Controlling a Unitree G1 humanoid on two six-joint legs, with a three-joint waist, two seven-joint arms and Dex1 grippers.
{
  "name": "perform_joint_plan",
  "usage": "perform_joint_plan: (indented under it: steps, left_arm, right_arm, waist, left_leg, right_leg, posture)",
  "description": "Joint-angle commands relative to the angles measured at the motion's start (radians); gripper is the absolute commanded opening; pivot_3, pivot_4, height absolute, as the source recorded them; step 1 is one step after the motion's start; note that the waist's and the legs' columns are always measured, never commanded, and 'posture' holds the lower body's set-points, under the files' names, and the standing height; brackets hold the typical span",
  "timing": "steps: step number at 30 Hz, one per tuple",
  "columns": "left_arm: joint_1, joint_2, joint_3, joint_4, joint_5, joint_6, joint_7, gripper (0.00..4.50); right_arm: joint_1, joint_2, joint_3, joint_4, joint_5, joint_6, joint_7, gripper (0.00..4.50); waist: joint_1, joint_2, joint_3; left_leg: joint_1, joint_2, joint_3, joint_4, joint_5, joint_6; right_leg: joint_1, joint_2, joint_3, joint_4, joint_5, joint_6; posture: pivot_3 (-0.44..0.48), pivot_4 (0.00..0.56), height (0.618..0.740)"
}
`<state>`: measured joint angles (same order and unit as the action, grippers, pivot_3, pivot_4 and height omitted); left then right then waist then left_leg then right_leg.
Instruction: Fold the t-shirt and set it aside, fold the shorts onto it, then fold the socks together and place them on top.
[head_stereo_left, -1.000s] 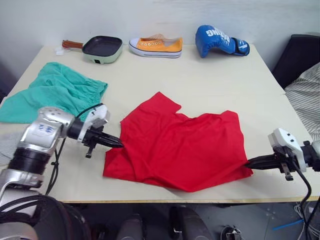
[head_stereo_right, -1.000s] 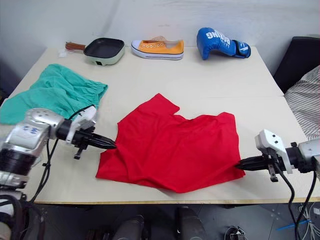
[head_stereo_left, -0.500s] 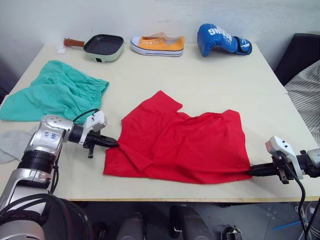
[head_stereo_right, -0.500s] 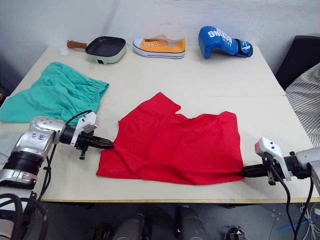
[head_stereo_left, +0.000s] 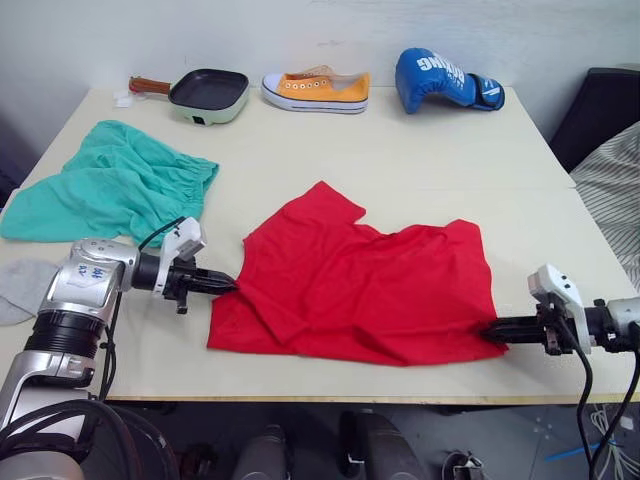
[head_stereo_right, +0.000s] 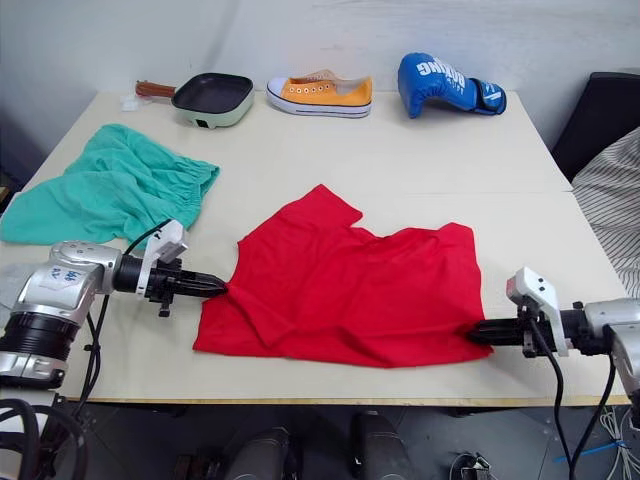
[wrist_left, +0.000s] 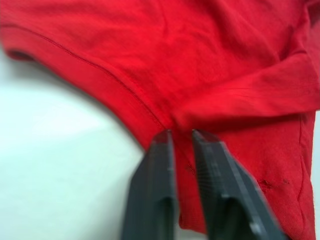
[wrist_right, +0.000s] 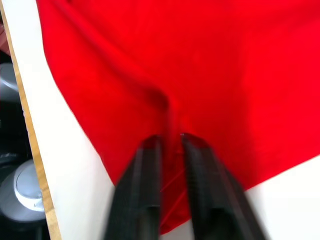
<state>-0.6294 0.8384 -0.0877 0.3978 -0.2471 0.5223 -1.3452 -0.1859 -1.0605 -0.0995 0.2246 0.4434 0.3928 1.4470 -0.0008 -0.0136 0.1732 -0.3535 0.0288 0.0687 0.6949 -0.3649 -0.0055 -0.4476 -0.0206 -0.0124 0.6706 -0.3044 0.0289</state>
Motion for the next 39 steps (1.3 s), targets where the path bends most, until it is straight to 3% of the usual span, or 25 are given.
perform_joint_plan:
  steps: [1,3,5,8,9,11,16,17,20,28,32,36,39]
  left_arm:
    - [0.021,0.062,0.087,-0.102,-0.055,0.022,-0.01,1.81]
    - [0.04,0.083,0.125,-0.181,-0.095,0.063,-0.009,2.45]
    - [0.067,0.1,0.165,-0.29,-0.159,0.121,-0.019,3.05]
    - [0.15,0.129,0.152,-0.45,-0.188,0.114,-0.052,3.05]
    - [0.177,0.134,0.125,-0.486,-0.172,0.083,-0.059,3.08]
    - [0.211,0.122,0.073,-0.497,-0.123,-0.009,-0.064,2.66]
    - [0.19,0.061,-0.044,-0.462,-0.064,-0.099,-0.066,1.12]
    - [0.181,0.046,-0.065,-0.456,-0.053,-0.108,-0.065,0.79]
    - [0.16,0.016,-0.111,-0.432,-0.023,-0.135,-0.068,0.04]
    - [0.13,0.021,-0.19,-0.329,0.069,-0.247,-0.124,0.04]
    - [0.079,-0.041,-0.193,-0.25,0.091,-0.258,-0.076,0.04]
    - [0.02,-0.118,-0.131,-0.19,0.007,-0.106,-0.041,0.04]
    - [-0.055,-0.17,-0.081,-0.003,0.035,-0.119,0.065,0.04]
  right_arm:
    - [0.054,-0.037,-0.141,-0.1,0.048,0.019,-0.03,1.85]
    - [0.095,-0.037,-0.212,-0.178,0.077,0.041,-0.047,2.56]
    - [0.147,-0.03,-0.287,-0.293,0.129,0.085,-0.059,2.56]
    - [0.21,-0.002,-0.343,-0.474,0.21,0.15,-0.092,2.56]
    - [0.225,0.008,-0.33,-0.522,0.212,0.151,-0.11,2.36]
    - [0.252,0.027,-0.278,-0.604,0.179,0.116,-0.133,1.94]
    - [0.254,0.083,-0.101,-0.635,0.012,-0.015,-0.213,0.18]
    - [0.244,0.097,-0.063,-0.614,-0.026,-0.039,-0.236,0.0]
    - [0.235,0.12,0.028,-0.561,-0.128,-0.109,-0.271,0.0]
    - [0.202,0.147,0.135,-0.451,-0.264,-0.167,-0.356,0.0]
    - [0.211,0.143,0.147,-0.447,-0.268,-0.173,-0.355,0.0]
    - [0.238,0.136,0.155,-0.444,-0.272,-0.191,-0.348,0.0]
    - [0.247,0.138,0.155,-0.445,-0.27,-0.195,-0.356,0.0]
  waist:
    - [0.0,0.0,0.0]
    - [0.0,0.0,0.0]
    - [0.001,0.0,0.0]
    - [0.0,0.0,0.0]
    - [0.0,0.0,0.0]
    - [0.0,0.0,0.0]
    - [0.004,0.0,0.0]
    - [0.004,0.0,0.0]
    - [0.004,0.0,0.0]
    - [-0.002,-0.006,-0.004]
    - [0.001,-0.014,-0.009]
    - [0.002,-0.017,-0.011]
    - [0.002,-0.018,-0.011]
  left_leg:
    - [0.0,0.0,0.0,0.0,0.0,0.0]
    - [0.0,0.0,0.0,-0.001,0.0,0.0]
    - [0.0,0.0,-0.001,0.0,0.0,0.0]
    - [0.0,0.0,-0.002,-0.001,0.0,-0.001]
    - [0.001,0.0,-0.002,-0.001,0.0,-0.001]
    - [0.002,0.0,-0.002,-0.002,0.0,-0.001]
    - [0.001,-0.001,-0.003,-0.001,-0.001,-0.001]
    - [0.001,-0.001,-0.003,-0.001,-0.001,0.0]
    - [0.0,-0.002,-0.002,0.001,-0.002,0.002]
    - [0.001,0.0,-0.002,0.001,-0.002,0.002]
    - [0.002,0.0,-0.002,0.002,-0.002,0.003]
    - [0.002,0.0,-0.002,0.003,-0.005,0.007]
    - [0.002,0.0,-0.003,0.003,-0.004,0.006]
  right_leg:
    - [0.0,0.0,0.0,0.0,0.0,0.0]
    - [0.0,0.0,0.0,0.0,0.0,0.0]
    - [0.0,-0.001,0.0,0.0,0.0,0.0]
    - [0.001,-0.001,-0.001,0.0,0.0,0.0]
    - [0.002,-0.001,-0.001,-0.001,0.0,0.0]
    - [0.003,-0.001,-0.001,-0.004,0.0,0.0]
    - [0.003,0.0,0.0,-0.007,0.0,0.001]
    - [0.003,0.0,0.0,-0.007,0.001,0.001]
    - [0.003,0.0,0.0,-0.008,0.001,0.002]
    - [0.004,0.002,0.001,-0.008,0.001,0.002]
    - [0.005,0.001,0.001,-0.008,0.001,0.002]
    - [0.006,0.0,0.0,-0.008,0.001,0.002]
    - [0.006,0.0,-0.001,-0.007,0.001,0.002]
  posture:
    - [0.0,0.15,0.74]
    - [0.0,0.15,0.74]
    - [0.0,0.15,0.74]
    - [0.0,0.15,0.74]
    - [0.0,0.15,0.74]
    - [0.0,0.15,0.74]
    - [0.0,0.15,0.74]
    - [0.0,0.15,0.74]
    - [0.0,0.15,0.74]
    - [0.0,0.15,0.74]
    - [0.0,0.15,0.74]
    - [0.0,0.15,0.74]
    - [0.0,0.15,0.74]
